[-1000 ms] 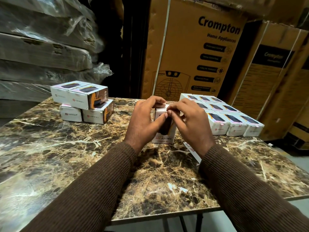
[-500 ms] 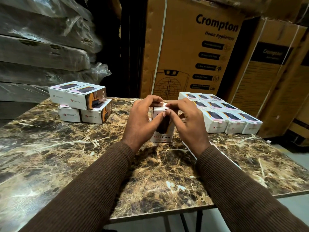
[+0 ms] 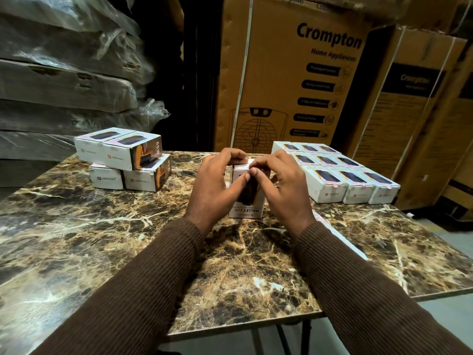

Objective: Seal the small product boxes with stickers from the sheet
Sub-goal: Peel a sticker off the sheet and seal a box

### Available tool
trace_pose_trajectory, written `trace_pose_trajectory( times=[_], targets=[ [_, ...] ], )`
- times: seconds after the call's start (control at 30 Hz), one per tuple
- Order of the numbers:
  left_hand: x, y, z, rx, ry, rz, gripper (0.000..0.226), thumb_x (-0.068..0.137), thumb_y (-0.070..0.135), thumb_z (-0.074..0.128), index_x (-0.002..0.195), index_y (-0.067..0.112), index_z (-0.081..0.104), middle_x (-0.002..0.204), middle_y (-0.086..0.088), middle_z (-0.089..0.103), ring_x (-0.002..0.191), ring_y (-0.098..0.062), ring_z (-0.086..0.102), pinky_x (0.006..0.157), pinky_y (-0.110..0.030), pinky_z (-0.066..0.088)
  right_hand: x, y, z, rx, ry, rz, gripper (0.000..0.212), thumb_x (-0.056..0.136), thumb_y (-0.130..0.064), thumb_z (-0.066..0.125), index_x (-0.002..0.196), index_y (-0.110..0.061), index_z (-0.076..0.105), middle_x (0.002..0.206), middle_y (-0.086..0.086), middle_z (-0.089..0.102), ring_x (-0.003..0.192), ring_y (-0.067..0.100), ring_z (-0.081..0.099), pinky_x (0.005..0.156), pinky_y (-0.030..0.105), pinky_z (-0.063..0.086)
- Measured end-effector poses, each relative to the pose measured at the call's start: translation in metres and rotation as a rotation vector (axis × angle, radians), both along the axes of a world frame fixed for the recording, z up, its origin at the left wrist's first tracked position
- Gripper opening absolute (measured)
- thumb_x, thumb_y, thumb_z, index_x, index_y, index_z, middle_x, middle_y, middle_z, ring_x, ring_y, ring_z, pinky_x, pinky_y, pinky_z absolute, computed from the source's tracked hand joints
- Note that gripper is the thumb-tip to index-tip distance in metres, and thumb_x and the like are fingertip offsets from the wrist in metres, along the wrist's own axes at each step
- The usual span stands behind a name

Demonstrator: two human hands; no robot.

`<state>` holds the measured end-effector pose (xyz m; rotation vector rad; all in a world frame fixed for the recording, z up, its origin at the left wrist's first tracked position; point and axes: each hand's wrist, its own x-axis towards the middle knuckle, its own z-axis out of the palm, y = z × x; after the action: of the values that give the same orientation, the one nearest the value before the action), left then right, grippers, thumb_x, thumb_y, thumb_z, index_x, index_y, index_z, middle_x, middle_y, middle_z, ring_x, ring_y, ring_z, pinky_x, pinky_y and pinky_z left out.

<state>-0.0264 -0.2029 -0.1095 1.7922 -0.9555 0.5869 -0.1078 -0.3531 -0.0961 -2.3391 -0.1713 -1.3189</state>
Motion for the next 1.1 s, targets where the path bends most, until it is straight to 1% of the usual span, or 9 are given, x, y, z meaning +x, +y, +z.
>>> trace_pose_trajectory(
  times=[0.1,0.23,0.33,0.43,0.57,0.77,0.9,1.1],
  targets=[
    [0.001,0.001,0.000,-0.002,0.001,0.002,0.035,0.094,0.024,0.074,0.127,0.023,0.063,0.121,0.014,0.063,0.118,-0.011,0.057,0.100,-0.039,0.052,0.002,-0.001,-0.001,-0.018,-0.004,0.005,0.009,0.097,-0.013,0.068,0.104,-0.014,0.074,0.100,-0.002,0.061,0.098,0.020,0.059,0.084,0.042,0.051],
    [0.001,0.001,-0.001,0.004,-0.003,-0.009,0.035,0.094,0.023,0.073,0.127,0.025,0.062,0.121,0.014,0.064,0.118,-0.012,0.057,0.100,-0.040,0.053,0.000,-0.003,-0.002,0.022,0.000,0.031,0.011,0.097,-0.009,0.068,0.104,-0.015,0.075,0.101,-0.004,0.062,0.100,0.018,0.061,0.084,0.041,0.053],
    [0.000,0.001,-0.001,0.006,0.001,-0.012,0.035,0.094,0.025,0.073,0.127,0.025,0.062,0.122,0.014,0.064,0.118,-0.012,0.057,0.100,-0.040,0.053,0.000,-0.003,-0.002,0.059,-0.009,0.049,0.011,0.097,-0.012,0.070,0.106,-0.014,0.075,0.102,-0.004,0.063,0.101,0.017,0.063,0.085,0.041,0.054],
    [0.001,0.001,-0.001,0.008,0.006,-0.010,0.035,0.094,0.026,0.073,0.128,0.024,0.062,0.123,0.012,0.065,0.119,-0.012,0.057,0.100,-0.041,0.053,0.001,-0.003,-0.001,0.036,-0.008,0.033,0.008,0.096,-0.015,0.071,0.103,-0.015,0.074,0.100,-0.004,0.062,0.098,0.018,0.061,0.084,0.042,0.053],
    [0.000,0.002,-0.001,0.006,0.010,-0.011,0.036,0.093,0.022,0.073,0.128,0.023,0.063,0.123,0.013,0.065,0.119,-0.010,0.056,0.101,-0.041,0.052,0.002,-0.004,-0.001,0.026,0.008,0.046,0.011,0.093,-0.008,0.070,0.100,-0.016,0.073,0.099,-0.004,0.061,0.098,0.020,0.060,0.082,0.044,0.052],
    [0.001,0.004,-0.001,0.007,-0.010,-0.018,0.036,0.094,0.019,0.073,0.128,0.024,0.063,0.123,0.015,0.065,0.120,-0.008,0.057,0.102,-0.041,0.053,0.001,-0.006,-0.001,0.067,0.014,0.065,0.017,0.091,-0.001,0.069,0.098,-0.016,0.074,0.098,-0.004,0.061,0.098,0.019,0.061,0.081,0.044,0.053],
    [0.000,0.006,0.000,0.011,-0.024,-0.026,0.036,0.094,0.017,0.072,0.128,0.023,0.064,0.122,0.016,0.064,0.121,-0.007,0.059,0.103,-0.042,0.054,0.000,-0.009,-0.003,0.085,0.000,0.087,0.018,0.091,-0.001,0.069,0.100,-0.016,0.077,0.101,-0.003,0.064,0.101,0.019,0.064,0.083,0.044,0.054],
    [0.000,0.007,0.000,0.018,-0.024,-0.024,0.036,0.095,0.017,0.072,0.129,0.024,0.063,0.124,0.017,0.063,0.121,-0.006,0.058,0.105,-0.041,0.054,0.001,-0.012,-0.004,0.012,-0.001,0.062,0.025,0.089,-0.001,0.067,0.106,-0.014,0.080,0.105,-0.002,0.067,0.108,0.023,0.062,0.089,0.047,0.054]
  ],
)
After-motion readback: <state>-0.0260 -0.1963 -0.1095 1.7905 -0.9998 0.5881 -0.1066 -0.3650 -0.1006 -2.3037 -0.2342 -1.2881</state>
